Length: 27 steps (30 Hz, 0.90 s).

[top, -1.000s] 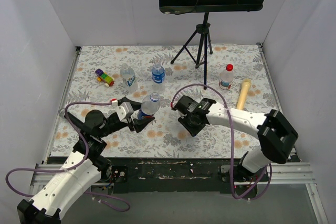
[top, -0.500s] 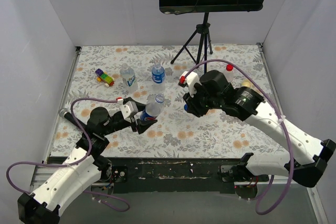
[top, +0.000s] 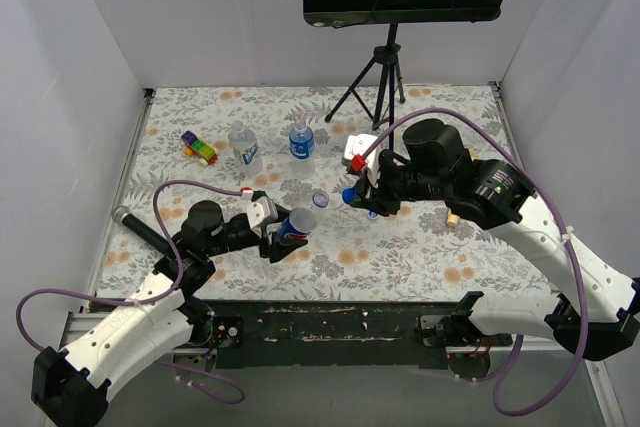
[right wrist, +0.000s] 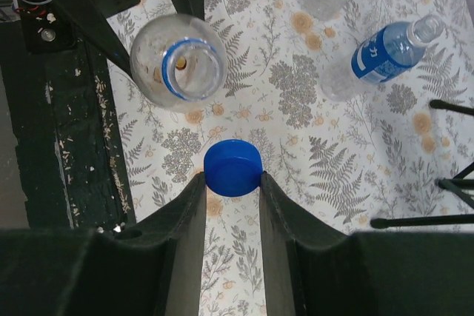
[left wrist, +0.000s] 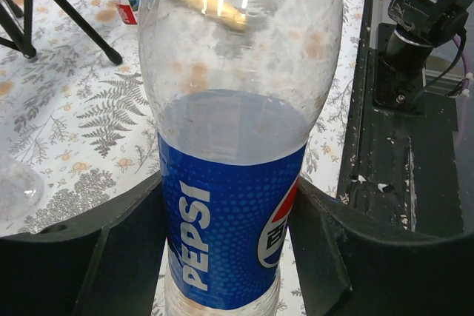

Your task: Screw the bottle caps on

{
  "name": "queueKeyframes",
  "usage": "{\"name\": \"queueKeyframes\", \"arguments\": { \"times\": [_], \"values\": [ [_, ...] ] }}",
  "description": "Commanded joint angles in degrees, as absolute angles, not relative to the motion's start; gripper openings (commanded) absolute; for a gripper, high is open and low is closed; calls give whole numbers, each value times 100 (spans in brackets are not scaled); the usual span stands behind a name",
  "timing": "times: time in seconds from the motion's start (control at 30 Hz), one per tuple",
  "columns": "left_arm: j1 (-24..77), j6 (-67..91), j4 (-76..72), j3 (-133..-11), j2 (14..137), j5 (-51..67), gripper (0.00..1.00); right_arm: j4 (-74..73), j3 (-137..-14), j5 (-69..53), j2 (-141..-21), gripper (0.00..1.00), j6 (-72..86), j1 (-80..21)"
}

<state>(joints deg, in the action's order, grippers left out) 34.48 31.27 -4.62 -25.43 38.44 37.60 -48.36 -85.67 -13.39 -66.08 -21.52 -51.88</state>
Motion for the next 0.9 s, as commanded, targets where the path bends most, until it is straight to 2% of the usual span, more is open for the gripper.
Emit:
{"name": "queueKeyframes", "arguments": {
  "times": [0.0,0.33,0.87],
  "values": [
    [3577,2980,-360,-2672,3893,3823,58,-4834,-9008,-1854,-6671,12,-2627,-5186],
    [3726,2874,-255,-2716,4017,3867,57,-4939,-9088,-2504,-6811,12,-2979,-5186],
    [3858,2734,-62,-2804,4122,3903,55,-5177,-9149,-2856,-6987,13,-3278,-5186]
  ]
}}
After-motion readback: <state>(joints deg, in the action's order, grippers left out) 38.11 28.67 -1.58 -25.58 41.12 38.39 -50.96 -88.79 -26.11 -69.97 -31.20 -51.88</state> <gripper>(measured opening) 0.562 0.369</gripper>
